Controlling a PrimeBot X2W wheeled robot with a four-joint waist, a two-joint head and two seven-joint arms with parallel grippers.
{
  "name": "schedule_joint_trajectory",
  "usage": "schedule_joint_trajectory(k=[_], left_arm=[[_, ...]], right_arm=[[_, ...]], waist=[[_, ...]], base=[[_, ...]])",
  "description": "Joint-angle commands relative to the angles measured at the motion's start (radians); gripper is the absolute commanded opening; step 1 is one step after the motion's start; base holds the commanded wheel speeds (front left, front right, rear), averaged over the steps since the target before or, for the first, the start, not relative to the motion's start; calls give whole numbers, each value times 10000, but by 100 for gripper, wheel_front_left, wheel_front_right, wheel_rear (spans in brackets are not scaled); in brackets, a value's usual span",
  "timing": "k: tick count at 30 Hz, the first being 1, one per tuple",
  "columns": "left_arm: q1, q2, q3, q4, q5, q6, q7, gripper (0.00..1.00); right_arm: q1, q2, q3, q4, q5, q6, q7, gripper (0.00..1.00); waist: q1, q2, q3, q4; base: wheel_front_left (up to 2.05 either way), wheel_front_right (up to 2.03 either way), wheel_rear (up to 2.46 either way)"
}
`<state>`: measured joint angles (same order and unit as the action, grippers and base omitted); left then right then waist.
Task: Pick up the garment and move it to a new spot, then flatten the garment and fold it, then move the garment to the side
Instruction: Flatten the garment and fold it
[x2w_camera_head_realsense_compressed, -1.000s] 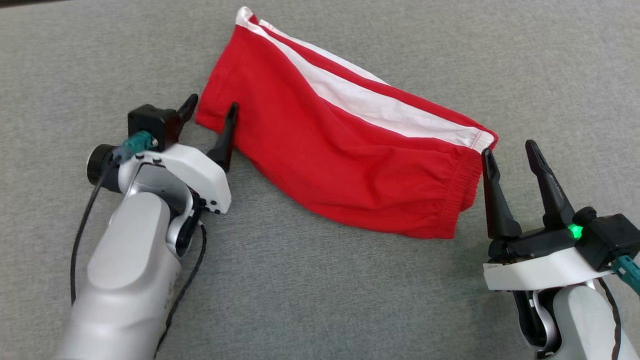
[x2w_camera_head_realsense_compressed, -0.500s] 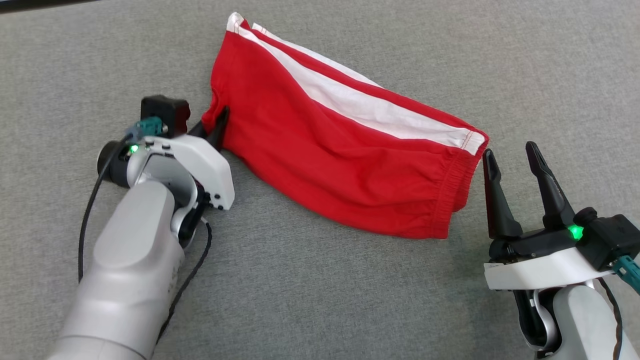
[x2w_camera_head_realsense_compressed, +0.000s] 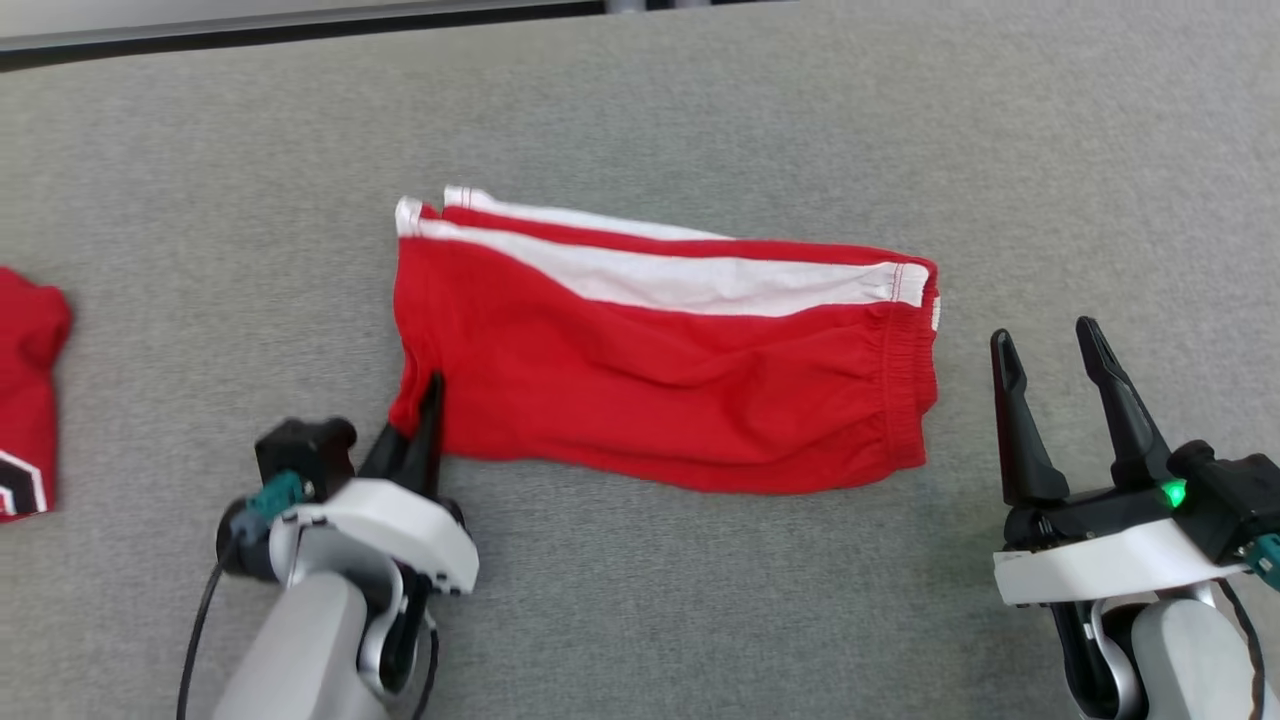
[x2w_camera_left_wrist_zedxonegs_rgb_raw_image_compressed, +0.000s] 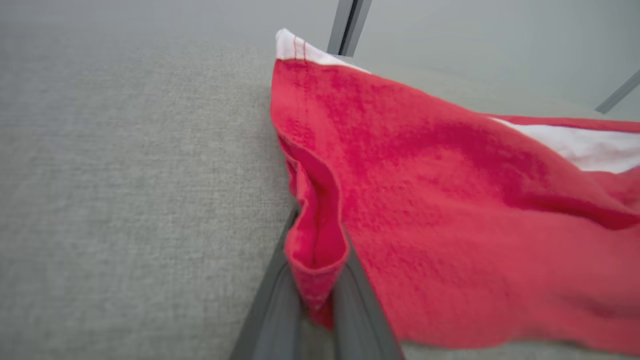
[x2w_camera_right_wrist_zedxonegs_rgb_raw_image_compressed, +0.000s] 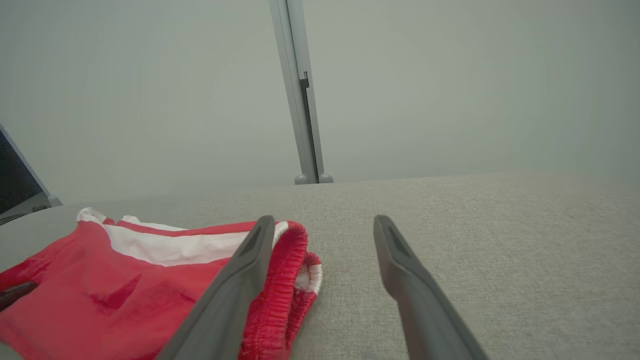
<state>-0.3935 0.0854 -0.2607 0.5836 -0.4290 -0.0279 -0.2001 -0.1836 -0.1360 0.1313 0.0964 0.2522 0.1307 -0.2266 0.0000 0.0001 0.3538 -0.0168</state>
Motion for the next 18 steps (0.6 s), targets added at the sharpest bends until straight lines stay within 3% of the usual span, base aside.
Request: schedule_joint_trajectory(k=[1,3,4,5,13,18], left_arm=[[473,123,-18,21,-29,85,123,0],[790,173,-49,-545,-16,195,198,0],[894,193,-24,-836,-22,230,157,64],[977,248,-26,-1086,64,326,95,100],[1799,421,399,-2875,581,1321,-511,100],[2247,607,618,-3963,1061,1642,-629,100]], right_arm=[[105,-54,-57,-61,-29,0,56,100],[201,-72,-95,-103,-48,0,116,100],[221,-77,-92,-140,-58,0,167,100],[214,-93,-83,-176,-87,0,207,100],[432,-160,-195,-350,-285,0,419,100],[756,-210,-308,-463,-371,0,608,100]], waist=[[0,-1,-167,196],[0,-1,-249,289],[0,-1,-266,308],[0,-1,-282,313],[0,-1,-665,274],[0,-1,-1098,332]], base=[[0,0,0],[0,0,0],[0,0,0],[0,0,0],[0,0,0],[0,0,0]])
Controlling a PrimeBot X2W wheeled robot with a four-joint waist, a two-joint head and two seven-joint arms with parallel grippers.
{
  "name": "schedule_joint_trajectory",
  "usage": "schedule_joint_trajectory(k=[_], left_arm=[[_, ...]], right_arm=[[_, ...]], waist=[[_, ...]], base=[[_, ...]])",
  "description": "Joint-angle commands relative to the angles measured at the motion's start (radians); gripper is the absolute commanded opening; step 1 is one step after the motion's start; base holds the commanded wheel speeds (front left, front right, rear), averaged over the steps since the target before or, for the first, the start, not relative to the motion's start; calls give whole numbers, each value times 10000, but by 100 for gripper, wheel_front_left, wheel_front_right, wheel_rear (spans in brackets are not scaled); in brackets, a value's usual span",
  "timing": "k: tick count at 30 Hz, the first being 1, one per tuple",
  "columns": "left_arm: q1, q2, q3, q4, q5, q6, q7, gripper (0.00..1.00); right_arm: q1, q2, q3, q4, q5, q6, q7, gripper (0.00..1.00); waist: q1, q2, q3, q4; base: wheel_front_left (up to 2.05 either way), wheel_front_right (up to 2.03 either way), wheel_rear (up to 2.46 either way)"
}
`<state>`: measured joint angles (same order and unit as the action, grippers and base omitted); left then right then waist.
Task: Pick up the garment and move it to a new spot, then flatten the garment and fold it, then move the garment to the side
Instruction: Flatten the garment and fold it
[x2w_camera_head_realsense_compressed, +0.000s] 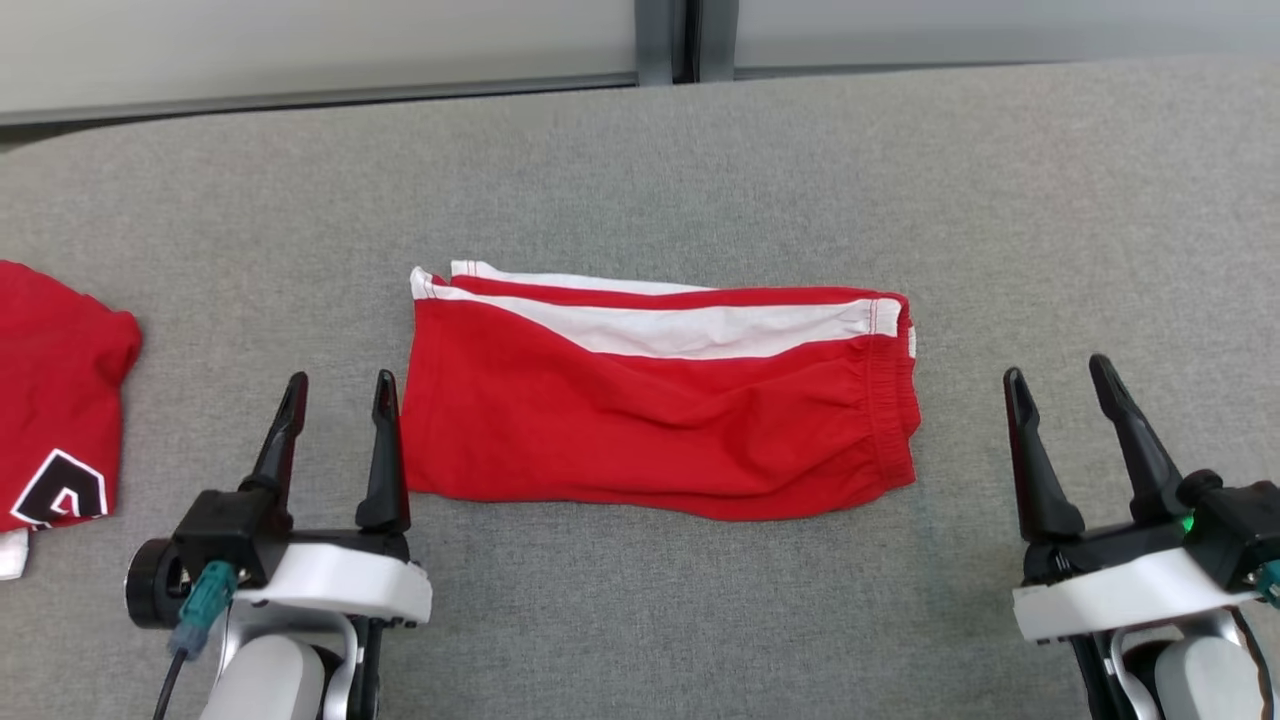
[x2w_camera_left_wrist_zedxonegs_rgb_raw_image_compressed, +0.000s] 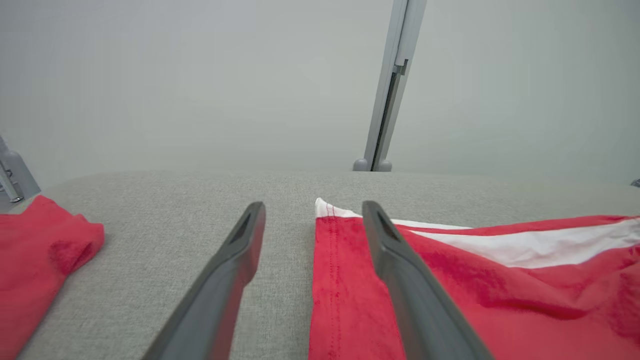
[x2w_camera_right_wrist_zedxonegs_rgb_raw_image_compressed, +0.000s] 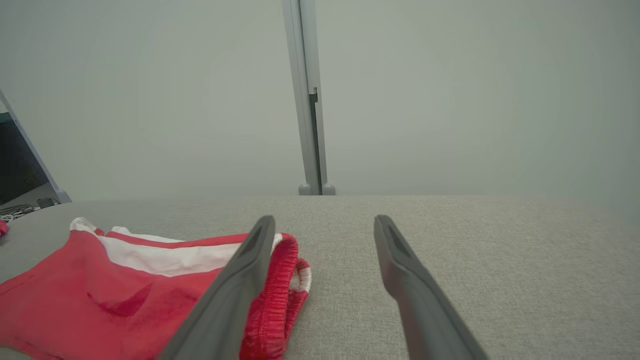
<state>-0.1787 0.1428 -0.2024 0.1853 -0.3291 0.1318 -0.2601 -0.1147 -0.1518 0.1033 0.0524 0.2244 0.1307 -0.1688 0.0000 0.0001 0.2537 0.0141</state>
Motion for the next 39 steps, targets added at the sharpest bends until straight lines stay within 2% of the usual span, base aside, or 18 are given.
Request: schedule_joint_trajectory(k=[1,15,39], left_arm=[[205,71,33,-127,143,62,-37,100],[1351,471,-176,-600,367,154,212,100],[1012,478,-316,-560,241,255,206,100]], right_arm=[[144,-75,-40,-28,-99,0,42,100],[1151,-31,-82,-232,-75,0,456,100],[1070,76,-94,-216,-47,0,494,100]], waist=[[0,-1,-205,31],[0,-1,-1353,-12],[0,-1,-1190,163]], base=[[0,0,0],[0,0,0],[0,0,0]])
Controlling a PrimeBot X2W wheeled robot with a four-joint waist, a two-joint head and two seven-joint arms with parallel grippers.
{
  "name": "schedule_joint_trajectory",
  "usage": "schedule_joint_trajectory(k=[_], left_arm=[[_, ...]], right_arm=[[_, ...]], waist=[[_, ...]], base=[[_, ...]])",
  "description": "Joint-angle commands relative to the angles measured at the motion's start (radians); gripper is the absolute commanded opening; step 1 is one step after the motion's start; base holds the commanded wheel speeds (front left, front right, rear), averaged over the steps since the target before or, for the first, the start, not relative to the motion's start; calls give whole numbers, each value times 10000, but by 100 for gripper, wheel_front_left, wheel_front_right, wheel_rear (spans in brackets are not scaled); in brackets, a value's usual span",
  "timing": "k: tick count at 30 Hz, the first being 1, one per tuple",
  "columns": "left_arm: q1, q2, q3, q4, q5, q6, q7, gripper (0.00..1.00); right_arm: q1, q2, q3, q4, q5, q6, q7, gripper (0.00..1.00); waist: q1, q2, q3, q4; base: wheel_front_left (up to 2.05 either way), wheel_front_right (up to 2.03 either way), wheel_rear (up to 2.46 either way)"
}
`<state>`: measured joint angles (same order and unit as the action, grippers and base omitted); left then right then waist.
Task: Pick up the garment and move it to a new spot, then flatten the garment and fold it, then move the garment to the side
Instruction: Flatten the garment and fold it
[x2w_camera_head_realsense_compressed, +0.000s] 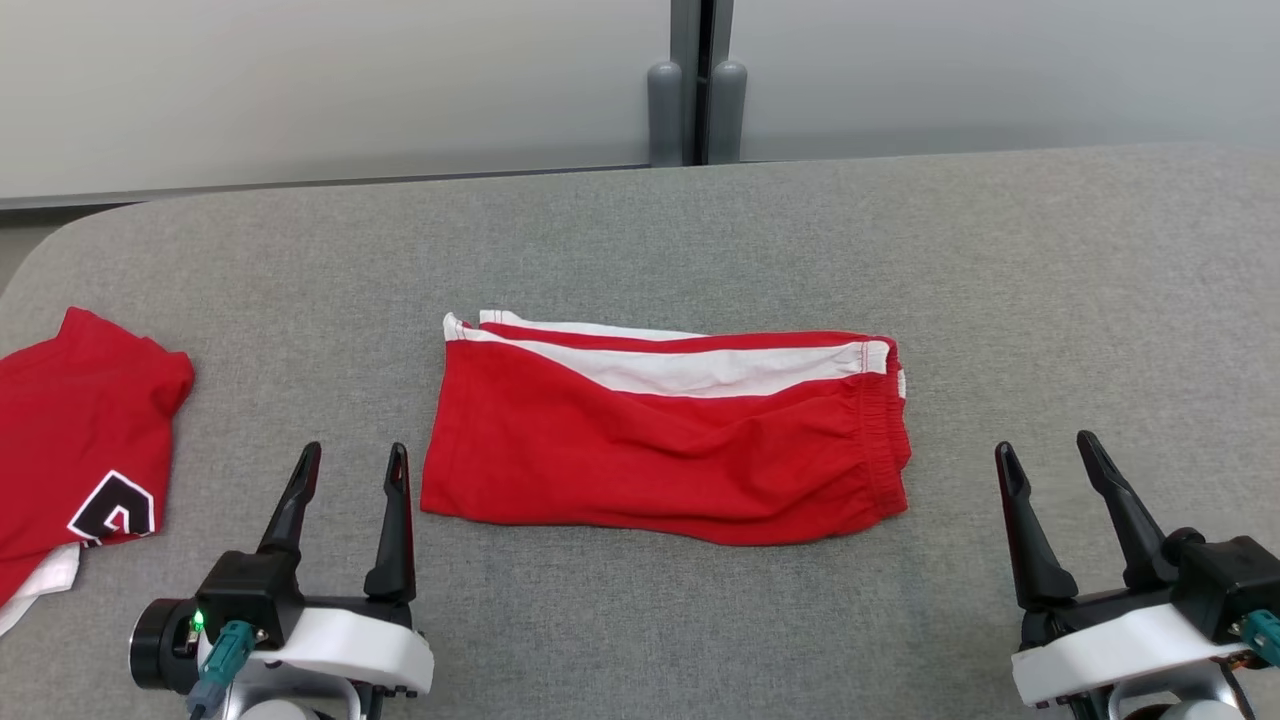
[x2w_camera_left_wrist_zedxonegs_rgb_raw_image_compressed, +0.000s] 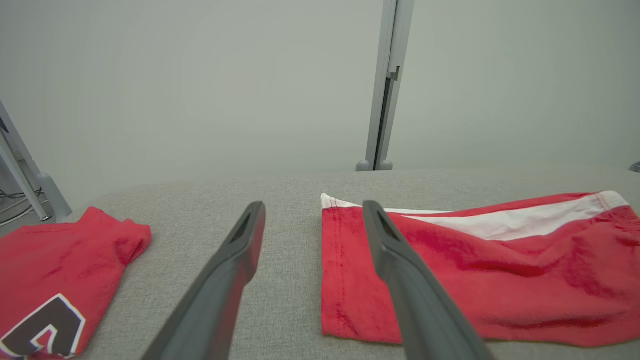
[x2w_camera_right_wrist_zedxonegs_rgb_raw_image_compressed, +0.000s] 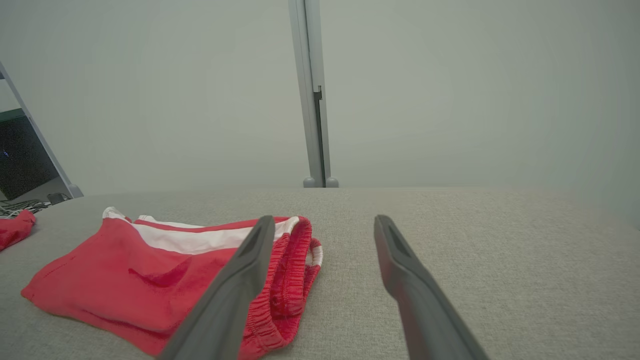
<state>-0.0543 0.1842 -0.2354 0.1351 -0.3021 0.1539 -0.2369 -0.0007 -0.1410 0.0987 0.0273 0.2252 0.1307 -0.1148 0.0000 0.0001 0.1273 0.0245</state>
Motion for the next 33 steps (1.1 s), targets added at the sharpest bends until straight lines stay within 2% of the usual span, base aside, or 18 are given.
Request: schedule_joint_trajectory(k=[1,7,15,24,31,32,33], left_arm=[[-273,56,-3,-80,-19,28,-33,100],[-748,-69,-147,-308,62,-34,-99,100],[-1607,-456,-332,-228,185,-199,-231,100],[-1894,-609,-234,-78,288,-276,-292,100],[-1889,-664,-152,-209,444,-345,-288,100],[-1874,-675,-139,-220,453,-362,-288,100],[-1856,-684,-127,-225,472,-382,-289,100]], right_arm=[[-119,-32,-55,58,-50,0,-43,100],[-701,-92,107,519,77,0,48,100],[-2215,11,654,2630,525,0,-39,100],[-2727,89,685,4460,1157,0,-192,100],[-2899,10,618,4996,1361,-10,-466,100],[-2914,5,671,5061,1402,-10,-443,96],[-2911,2,738,5140,1478,-10,-368,62]], waist=[[0,-1,147,116],[0,-1,942,569],[0,-1,2217,1113],[0,-1,2444,1086],[0,-1,2365,960],[0,-1,2353,941],[0,-1,2344,922]], base=[[0,0,0],[0,0,0],[0,0,0],[0,0,0],[0,0,0],[0,0,0],[0,0,0]])
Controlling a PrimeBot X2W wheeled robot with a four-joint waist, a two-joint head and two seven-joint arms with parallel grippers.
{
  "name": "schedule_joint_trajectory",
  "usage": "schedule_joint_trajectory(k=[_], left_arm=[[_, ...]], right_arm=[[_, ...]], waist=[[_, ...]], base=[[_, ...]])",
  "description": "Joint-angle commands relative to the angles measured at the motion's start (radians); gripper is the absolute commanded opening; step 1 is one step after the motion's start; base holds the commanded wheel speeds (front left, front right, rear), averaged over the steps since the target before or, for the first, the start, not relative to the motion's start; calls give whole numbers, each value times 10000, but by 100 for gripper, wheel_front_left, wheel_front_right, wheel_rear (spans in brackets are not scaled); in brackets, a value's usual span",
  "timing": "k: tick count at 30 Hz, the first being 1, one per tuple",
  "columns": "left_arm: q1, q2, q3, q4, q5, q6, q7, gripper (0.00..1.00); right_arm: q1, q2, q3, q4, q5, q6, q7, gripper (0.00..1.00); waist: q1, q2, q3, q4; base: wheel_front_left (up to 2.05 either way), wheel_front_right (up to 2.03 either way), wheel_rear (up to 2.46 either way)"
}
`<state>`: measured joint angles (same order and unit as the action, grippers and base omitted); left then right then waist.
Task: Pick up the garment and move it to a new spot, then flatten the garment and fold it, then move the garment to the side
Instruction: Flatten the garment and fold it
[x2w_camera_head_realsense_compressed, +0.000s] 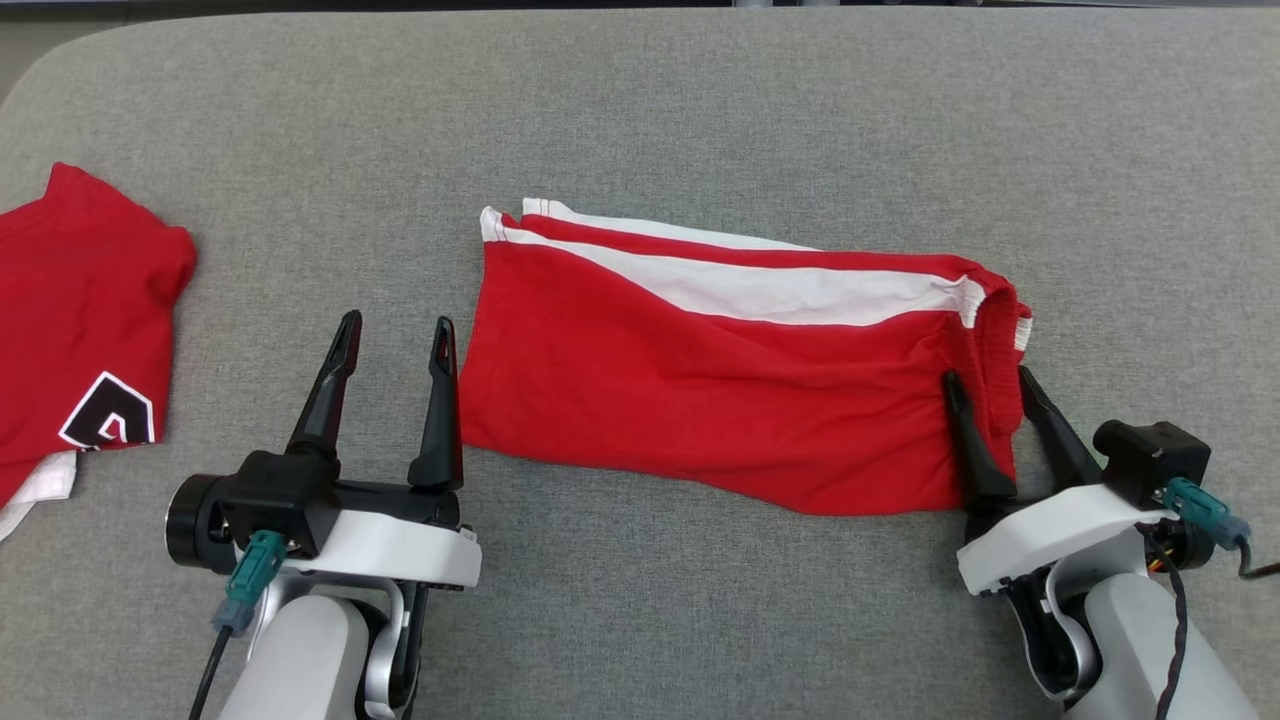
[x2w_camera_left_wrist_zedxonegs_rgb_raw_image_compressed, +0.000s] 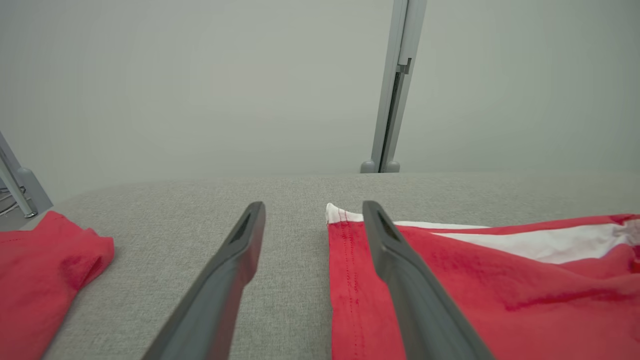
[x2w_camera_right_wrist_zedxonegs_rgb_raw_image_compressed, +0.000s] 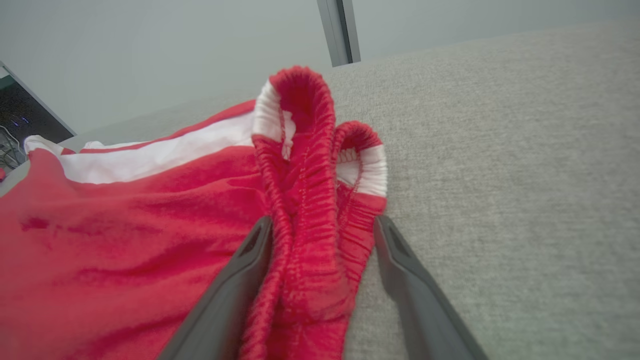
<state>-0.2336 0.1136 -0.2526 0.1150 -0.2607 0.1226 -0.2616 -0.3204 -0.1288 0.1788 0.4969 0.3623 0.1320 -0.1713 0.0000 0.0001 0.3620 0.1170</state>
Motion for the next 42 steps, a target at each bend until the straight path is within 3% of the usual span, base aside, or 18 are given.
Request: schedule_joint_trajectory(k=[1,2,9,16,24,33,37,42], left_arm=[[-49,17,59,-24,70,-80,-42,100],[-34,10,76,-28,74,-65,-42,100],[45,-47,197,-34,149,-119,-43,100],[225,-100,306,6,218,-127,-44,100],[360,-142,354,29,241,-173,-44,100],[-1,-263,282,66,254,-259,-43,100],[-77,-320,258,94,258,-300,-45,100],[-283,-440,158,164,225,-379,-43,100]], right_arm=[[282,-132,26,524,158,-24,277,35],[275,-141,115,571,228,-24,302,0],[339,-315,686,509,788,-24,482,0],[467,-1097,285,-25,1153,-25,277,0],[259,-1583,474,-1293,1839,-13,804,0],[-618,-987,2070,-3392,4619,-12,2918,0],[-1096,-598,2654,-3256,5157,-12,3389,0],[-1872,22,3425,-2167,5534,-12,3485,0]], waist=[[0,-1,-7,-20],[0,-1,-14,-36],[0,-1,-124,-125],[0,-1,-437,-246],[0,-1,-601,-302],[0,-1,-297,65],[0,-1,-157,276],[0,-1,56,666]], base=[[0,0,0],[0,0,0],[0,0,0],[0,0,0],[0,0,0],[0,0,0],[0,0,0],[0,0,0]])
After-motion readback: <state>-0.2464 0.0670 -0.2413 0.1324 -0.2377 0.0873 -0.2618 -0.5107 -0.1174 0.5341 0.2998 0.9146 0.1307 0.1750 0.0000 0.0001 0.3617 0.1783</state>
